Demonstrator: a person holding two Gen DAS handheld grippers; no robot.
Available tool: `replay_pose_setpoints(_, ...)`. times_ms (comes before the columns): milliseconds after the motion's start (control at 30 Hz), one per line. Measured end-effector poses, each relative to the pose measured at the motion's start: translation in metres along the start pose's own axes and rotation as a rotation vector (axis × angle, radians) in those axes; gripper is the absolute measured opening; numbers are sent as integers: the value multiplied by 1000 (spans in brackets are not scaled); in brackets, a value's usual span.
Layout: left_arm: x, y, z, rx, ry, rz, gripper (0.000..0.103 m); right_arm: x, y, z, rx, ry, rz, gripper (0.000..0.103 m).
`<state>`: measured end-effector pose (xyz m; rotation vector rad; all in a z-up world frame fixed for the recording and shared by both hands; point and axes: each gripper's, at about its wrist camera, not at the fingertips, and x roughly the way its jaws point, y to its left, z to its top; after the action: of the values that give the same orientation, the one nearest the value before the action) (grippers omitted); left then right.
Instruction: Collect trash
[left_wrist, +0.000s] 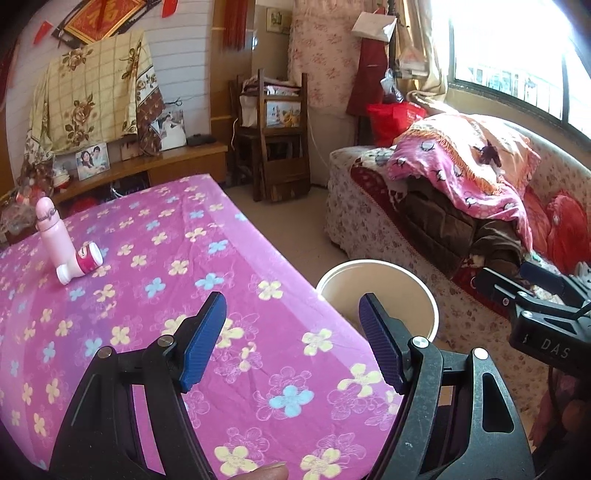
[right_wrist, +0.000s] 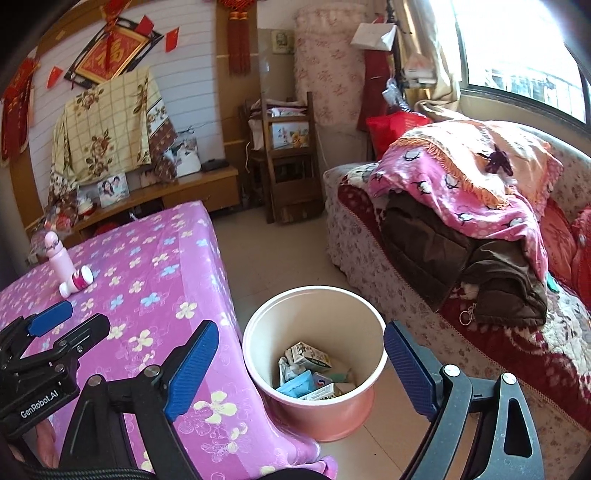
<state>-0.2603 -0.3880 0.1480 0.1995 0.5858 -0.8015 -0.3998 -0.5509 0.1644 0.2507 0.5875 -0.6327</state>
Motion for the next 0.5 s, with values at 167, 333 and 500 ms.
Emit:
replay_pose_setpoints(167,-7,0,-1,-17,-14,-18,73,-8,-1,-1,13,-19,-4,90)
replay_pose_setpoints(333,-11,0,0,-29,-25,-14,73,-11,1,-2,9,-22,-10,90)
replay_pose_setpoints(500,-13,-1,-1,-20,-35,-4,73,-13,-1,-3,21,-24,-11,90)
